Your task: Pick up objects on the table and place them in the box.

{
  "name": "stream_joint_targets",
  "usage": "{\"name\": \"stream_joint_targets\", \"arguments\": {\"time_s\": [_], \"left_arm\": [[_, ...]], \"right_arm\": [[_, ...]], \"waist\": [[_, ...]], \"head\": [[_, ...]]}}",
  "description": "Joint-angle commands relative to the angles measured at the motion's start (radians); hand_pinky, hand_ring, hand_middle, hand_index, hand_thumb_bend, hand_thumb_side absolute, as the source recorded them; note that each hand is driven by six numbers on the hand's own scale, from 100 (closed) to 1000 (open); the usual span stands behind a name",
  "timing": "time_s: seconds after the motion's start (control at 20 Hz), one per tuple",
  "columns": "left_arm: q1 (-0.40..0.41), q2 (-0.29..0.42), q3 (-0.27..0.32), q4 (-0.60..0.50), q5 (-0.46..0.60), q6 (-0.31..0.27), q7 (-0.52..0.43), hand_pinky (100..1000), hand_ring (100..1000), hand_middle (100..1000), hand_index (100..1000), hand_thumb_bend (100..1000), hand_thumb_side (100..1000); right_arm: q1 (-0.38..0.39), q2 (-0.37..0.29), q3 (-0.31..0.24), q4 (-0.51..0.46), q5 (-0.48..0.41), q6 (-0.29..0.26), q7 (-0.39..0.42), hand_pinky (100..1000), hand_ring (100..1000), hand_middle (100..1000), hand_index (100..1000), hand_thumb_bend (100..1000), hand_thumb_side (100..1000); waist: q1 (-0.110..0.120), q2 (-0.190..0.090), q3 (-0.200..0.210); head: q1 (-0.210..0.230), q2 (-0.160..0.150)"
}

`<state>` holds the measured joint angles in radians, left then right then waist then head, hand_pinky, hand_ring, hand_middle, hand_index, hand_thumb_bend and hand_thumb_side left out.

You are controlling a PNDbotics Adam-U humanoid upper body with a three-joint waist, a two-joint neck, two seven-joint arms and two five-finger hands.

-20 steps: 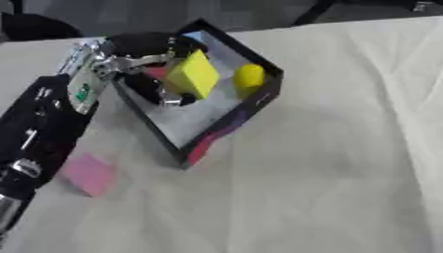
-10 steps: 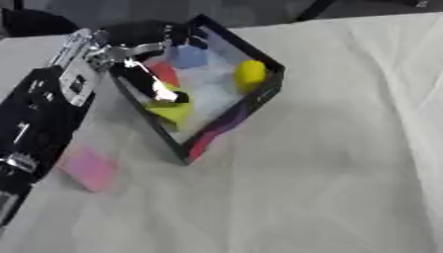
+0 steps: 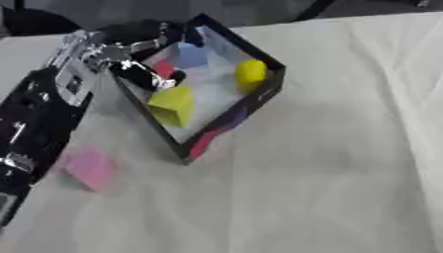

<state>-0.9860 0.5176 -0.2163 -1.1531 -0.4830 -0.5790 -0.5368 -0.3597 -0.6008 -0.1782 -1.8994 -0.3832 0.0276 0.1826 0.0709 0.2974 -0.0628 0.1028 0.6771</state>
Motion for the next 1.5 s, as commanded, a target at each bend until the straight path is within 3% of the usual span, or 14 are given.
{"name": "stream_joint_targets", "arguments": {"time_s": [0.05,0.35,0.4,0.45,0.75,0.9,1.15,1.5], "left_arm": [[0.007,0.093,0.025,-0.149,0.192,-0.014,-0.115,906,899,867,915,100,409],[0.116,0.248,0.064,-0.499,0.452,0.101,-0.126,858,849,854,896,100,363],[0.128,0.264,0.071,-0.528,0.471,0.116,-0.13,870,894,859,891,100,300],[0.168,0.31,0.088,-0.579,0.491,0.114,-0.115,870,895,860,891,100,294],[0.421,0.47,0.155,-0.785,0.502,0.113,-0.043,878,900,868,905,100,361],[0.531,0.5,0.182,-0.808,0.475,0.108,-0.051,876,887,806,871,100,416],[0.66,0.528,0.211,-0.772,0.4,0.076,-0.107,870,886,802,871,100,473],[0.689,0.512,0.221,-0.601,0.281,0.105,-0.115,851,857,770,851,100,533]], "right_arm": [[-0.002,-0.028,-0.013,-0.018,-0.001,-0.002,-0.01,910,603,606,830,100,523],[0.011,-0.034,-0.02,-0.017,0.001,-0.007,-0.019,910,603,606,829,100,523],[0.012,-0.035,-0.02,-0.017,0.001,-0.008,-0.02,910,604,606,829,100,518],[0.016,-0.036,-0.023,-0.018,0.001,-0.01,-0.023,910,604,606,829,100,523],[0.026,-0.037,-0.028,-0.02,-0.002,-0.021,-0.035,909,604,607,829,100,524],[0.029,-0.037,-0.029,-0.021,-0.003,-0.026,-0.037,909,604,607,829,100,524],[0.034,-0.035,-0.032,-0.02,-0.001,-0.034,-0.041,908,604,607,829,100,525],[0.037,-0.031,-0.033,-0.019,0.001,-0.04,-0.045,908,604,607,829,100,525]], "waist": [[-0.007,-0.047,0.008],[-0.011,-0.053,0.033],[-0.013,-0.054,0.036],[-0.017,-0.057,0.044],[-0.037,-0.062,0.064],[-0.046,-0.062,0.068],[-0.059,-0.058,0.069],[-0.07,-0.056,0.069]], "head": [[-0.014,0.012],[-0.069,0.025],[-0.079,0.027],[-0.096,0.033],[-0.093,0.046],[-0.09,0.043],[-0.085,0.036],[-0.063,0.028]]}}
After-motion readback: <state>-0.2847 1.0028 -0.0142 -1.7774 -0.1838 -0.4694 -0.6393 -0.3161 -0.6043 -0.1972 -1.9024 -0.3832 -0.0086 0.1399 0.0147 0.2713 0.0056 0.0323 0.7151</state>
